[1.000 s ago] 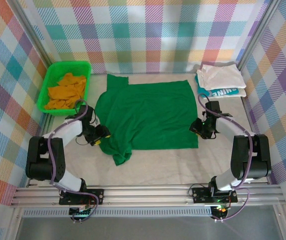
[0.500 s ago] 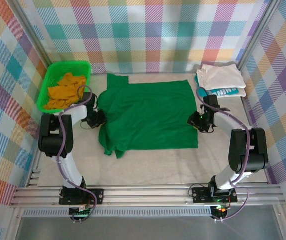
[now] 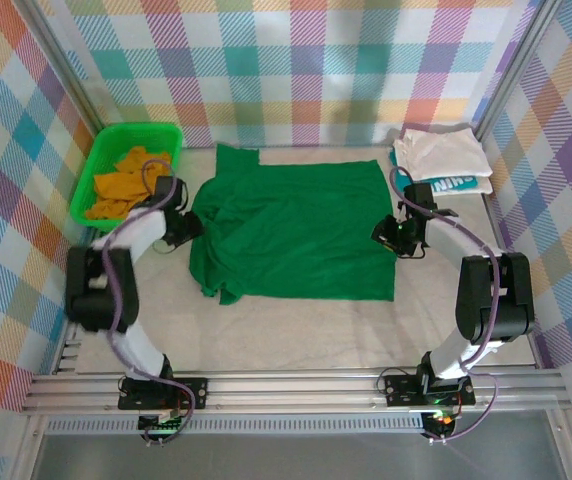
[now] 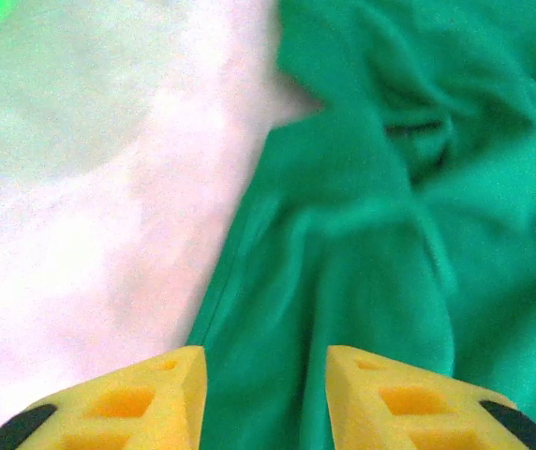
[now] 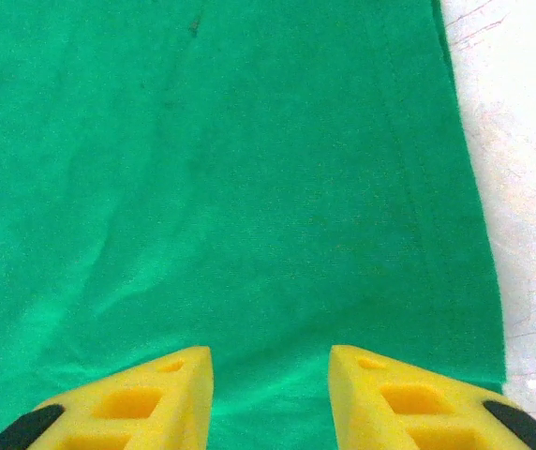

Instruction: Fold and stack the t-shirts

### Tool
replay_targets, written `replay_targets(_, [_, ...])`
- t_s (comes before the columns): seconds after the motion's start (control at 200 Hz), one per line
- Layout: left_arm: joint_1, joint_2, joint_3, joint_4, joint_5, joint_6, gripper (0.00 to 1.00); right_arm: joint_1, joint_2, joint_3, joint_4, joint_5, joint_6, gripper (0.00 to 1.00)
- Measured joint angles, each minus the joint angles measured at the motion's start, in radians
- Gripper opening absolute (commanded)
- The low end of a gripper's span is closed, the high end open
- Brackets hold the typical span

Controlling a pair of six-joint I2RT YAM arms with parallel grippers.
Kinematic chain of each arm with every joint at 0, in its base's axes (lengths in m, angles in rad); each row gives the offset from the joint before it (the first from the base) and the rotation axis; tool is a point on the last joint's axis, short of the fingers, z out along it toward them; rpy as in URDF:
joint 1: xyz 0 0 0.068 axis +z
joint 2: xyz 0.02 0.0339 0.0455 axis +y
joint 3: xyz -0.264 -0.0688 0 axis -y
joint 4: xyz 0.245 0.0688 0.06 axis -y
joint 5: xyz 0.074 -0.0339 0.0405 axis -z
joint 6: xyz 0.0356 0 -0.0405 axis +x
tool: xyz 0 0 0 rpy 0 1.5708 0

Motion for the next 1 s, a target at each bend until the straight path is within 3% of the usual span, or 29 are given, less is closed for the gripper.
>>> replay_targets(0.155, [-0.065, -0.500, -0.292, 0.047, -0.053, -0.029, 0.56, 0.010, -0.009, -0.031, 0.014, -0.006, 0.000, 0.38])
replay_targets(0.29, [-0.123, -0.705, -0.472, 0.051, -0.031, -0.095, 0.58, 0.016, -0.009, -0.055, 0.015, -0.016, 0.000, 0.38])
replay_targets(0.5, [-0.147, -0.728, -0.661, 0.070, 0.024, -0.177, 0.60, 0.032, -0.008, -0.056, 0.051, -0.044, 0.006, 0.38])
replay_targets(0.7, [-0.168, -0.561, -0.682, 0.223, 0.118, -0.183, 0.63, 0.038, 0.010, -0.056, 0.064, -0.074, 0.008, 0.38])
replay_targets(0.82, [-0.179, -0.463, -0.682, 0.323, 0.158, -0.180, 0.45, 0.038, 0.011, -0.056, 0.067, -0.078, 0.008, 0.39])
replay_targets(0.91, [-0.187, -0.416, -0.666, 0.356, 0.175, -0.172, 0.12, 0.038, 0.011, -0.056, 0.068, -0.080, 0.009, 0.38])
replay_targets(1.0, [-0.190, -0.401, -0.623, 0.345, 0.180, -0.153, 0.06, 0.038, 0.011, -0.056, 0.068, -0.080, 0.011, 0.39])
